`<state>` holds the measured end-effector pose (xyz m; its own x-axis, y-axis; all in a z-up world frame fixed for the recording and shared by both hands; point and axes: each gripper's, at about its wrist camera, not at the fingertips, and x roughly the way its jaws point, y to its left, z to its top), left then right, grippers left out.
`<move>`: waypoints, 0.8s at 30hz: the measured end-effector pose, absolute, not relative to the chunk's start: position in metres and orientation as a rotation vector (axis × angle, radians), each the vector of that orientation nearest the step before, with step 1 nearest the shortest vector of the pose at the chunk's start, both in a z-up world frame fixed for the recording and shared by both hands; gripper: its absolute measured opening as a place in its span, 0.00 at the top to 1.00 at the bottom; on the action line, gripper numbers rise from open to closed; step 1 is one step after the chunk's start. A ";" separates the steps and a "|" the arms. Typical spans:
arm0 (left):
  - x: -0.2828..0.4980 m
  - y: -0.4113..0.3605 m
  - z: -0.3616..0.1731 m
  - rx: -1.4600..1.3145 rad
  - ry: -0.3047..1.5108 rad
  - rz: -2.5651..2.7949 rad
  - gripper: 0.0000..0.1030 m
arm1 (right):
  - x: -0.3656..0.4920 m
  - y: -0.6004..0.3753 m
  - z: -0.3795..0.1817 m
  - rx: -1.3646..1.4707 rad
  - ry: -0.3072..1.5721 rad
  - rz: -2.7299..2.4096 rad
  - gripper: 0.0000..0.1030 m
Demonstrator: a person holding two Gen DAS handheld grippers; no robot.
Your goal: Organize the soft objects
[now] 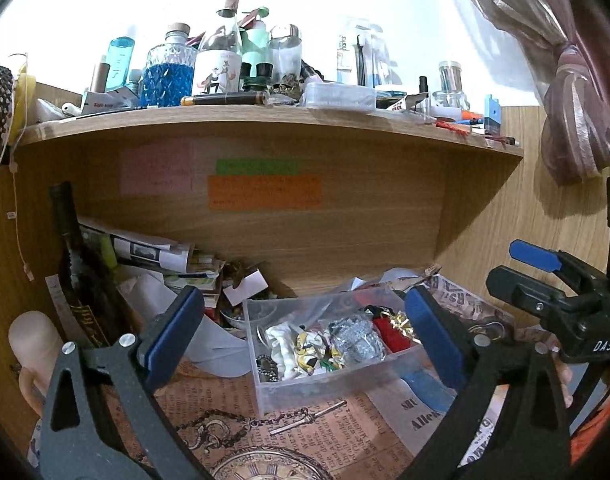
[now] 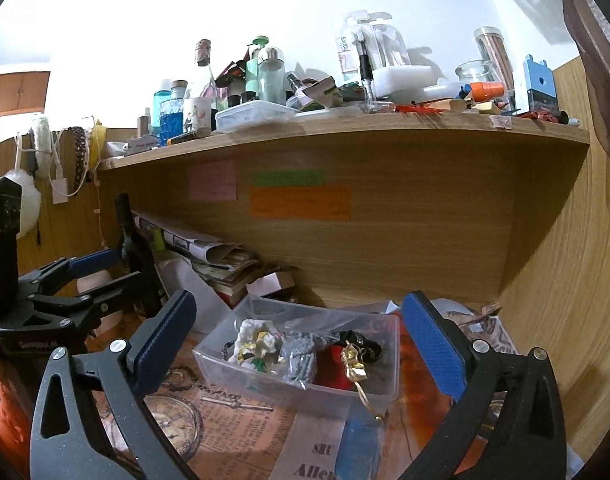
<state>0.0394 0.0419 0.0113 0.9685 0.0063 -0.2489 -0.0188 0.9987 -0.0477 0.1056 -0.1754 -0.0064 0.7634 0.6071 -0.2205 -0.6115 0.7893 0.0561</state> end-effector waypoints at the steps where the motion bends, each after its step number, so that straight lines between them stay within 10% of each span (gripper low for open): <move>1: 0.039 0.042 0.011 -0.050 0.251 0.012 0.01 | 0.106 -0.176 -0.006 -0.019 0.234 0.662 0.00; 24: 0.042 0.043 0.007 -0.051 0.261 0.014 0.00 | 0.100 -0.172 -0.006 -0.027 0.218 0.675 0.00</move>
